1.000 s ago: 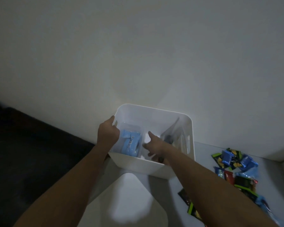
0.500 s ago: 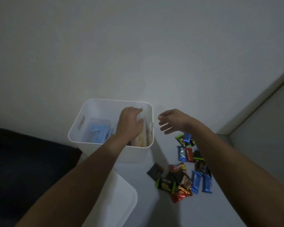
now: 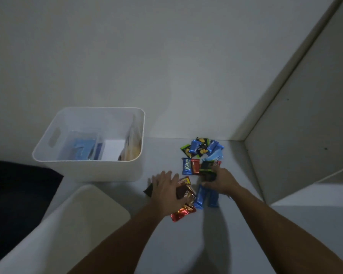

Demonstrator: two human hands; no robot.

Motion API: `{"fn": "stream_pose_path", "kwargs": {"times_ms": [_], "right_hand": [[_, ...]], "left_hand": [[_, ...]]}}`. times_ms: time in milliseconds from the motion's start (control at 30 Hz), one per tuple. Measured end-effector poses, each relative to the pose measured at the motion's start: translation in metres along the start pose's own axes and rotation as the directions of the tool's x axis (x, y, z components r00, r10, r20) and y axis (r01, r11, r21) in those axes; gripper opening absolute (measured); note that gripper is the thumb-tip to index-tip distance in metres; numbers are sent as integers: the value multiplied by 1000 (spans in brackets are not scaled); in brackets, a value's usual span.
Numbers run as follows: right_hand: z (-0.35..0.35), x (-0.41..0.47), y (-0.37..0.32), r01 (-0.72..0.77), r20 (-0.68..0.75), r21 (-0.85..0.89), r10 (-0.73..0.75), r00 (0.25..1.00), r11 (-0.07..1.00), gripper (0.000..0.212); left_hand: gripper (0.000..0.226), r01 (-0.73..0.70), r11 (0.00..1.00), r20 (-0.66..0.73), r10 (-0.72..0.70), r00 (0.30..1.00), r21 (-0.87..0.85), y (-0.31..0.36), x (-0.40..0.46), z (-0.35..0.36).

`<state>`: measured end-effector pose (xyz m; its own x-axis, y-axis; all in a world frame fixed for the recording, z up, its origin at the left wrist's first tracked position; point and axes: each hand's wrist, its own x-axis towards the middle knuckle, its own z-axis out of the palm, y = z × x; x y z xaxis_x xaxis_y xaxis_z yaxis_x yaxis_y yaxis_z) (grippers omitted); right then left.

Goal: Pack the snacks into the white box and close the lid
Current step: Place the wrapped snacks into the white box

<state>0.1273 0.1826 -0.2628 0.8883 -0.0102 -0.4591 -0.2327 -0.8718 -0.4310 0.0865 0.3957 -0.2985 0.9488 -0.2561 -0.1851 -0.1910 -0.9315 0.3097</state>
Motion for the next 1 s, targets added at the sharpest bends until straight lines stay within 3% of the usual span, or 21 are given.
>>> {"fn": "stream_pose_path", "kwargs": {"times_ms": [67, 133, 300, 500, 700, 833, 1000], "right_hand": [[15, 4, 26, -68, -1, -67, 68, 998, 995, 99], [29, 7, 48, -81, 8, -146, 83, 997, 986, 117], [55, 14, 74, 52, -2, -275, -55, 999, 960, 124], [84, 19, 92, 151, -184, -310, -215, 959, 939, 89], [94, 12, 109, 183, -365, -307, -293, 884, 934, 36], [91, 11, 113, 251, -374, -183, -303, 877, 951, 27], [83, 12, 119, 286, -368, -67, -290, 884, 956, 22]], "left_hand": [[113, 71, 997, 17, -71, 997, -17, -1, -4, 20], [124, 99, 994, 14, -98, 995, -44, -1, -5, 38], [126, 149, 988, 75, -146, 986, -39, 3, 1, 71], [96, 49, 998, -88, -44, 995, 48, 3, 5, 101], [55, 112, 994, -202, -112, 973, -16, 11, 4, 110], [37, 178, 981, -195, -189, 962, -76, 20, 4, 106], [25, 117, 965, -280, -183, 942, -235, 23, 1, 101]]}}
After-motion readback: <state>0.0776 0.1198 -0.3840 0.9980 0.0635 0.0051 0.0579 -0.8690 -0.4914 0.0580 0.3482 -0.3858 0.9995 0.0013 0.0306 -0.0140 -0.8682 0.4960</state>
